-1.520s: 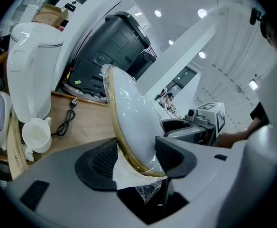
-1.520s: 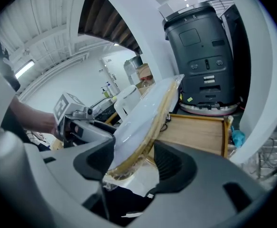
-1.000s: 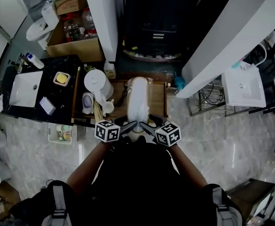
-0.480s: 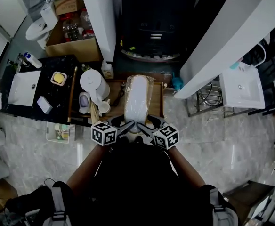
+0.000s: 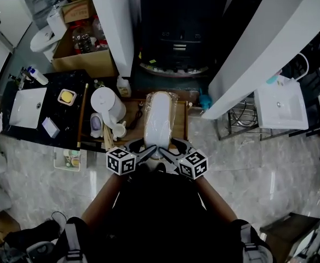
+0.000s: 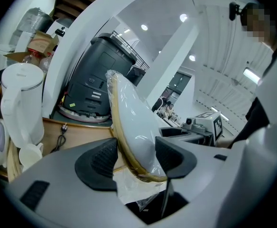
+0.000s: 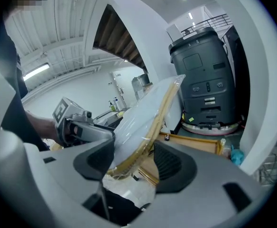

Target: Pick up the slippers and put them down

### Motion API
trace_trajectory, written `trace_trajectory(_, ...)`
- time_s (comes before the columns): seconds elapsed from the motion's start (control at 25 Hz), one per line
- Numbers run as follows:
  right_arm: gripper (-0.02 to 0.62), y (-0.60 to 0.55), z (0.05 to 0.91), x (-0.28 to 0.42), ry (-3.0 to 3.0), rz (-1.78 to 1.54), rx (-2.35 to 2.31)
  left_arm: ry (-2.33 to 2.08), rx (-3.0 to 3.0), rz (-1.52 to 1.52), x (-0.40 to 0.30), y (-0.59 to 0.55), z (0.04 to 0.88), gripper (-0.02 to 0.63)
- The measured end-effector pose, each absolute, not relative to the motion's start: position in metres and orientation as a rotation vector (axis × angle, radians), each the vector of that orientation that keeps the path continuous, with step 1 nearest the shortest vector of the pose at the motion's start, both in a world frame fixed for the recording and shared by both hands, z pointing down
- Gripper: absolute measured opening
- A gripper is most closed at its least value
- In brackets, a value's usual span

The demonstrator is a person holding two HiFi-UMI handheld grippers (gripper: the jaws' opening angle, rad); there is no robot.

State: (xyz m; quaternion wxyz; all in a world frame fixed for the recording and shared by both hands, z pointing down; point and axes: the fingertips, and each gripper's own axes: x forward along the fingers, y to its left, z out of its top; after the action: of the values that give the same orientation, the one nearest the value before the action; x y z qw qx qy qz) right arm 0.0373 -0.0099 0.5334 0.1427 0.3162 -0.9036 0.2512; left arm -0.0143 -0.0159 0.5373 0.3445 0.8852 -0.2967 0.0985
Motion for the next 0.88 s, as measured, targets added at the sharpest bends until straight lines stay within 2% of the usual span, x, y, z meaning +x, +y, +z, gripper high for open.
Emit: trace_trajectory(0.88, 0.267, -0.019, 0.553, 0.044, -2.579, 0.797, 0.883, -0.793, 2.238, 0.259, -0.008, -0.025, 0.558, 0.244)
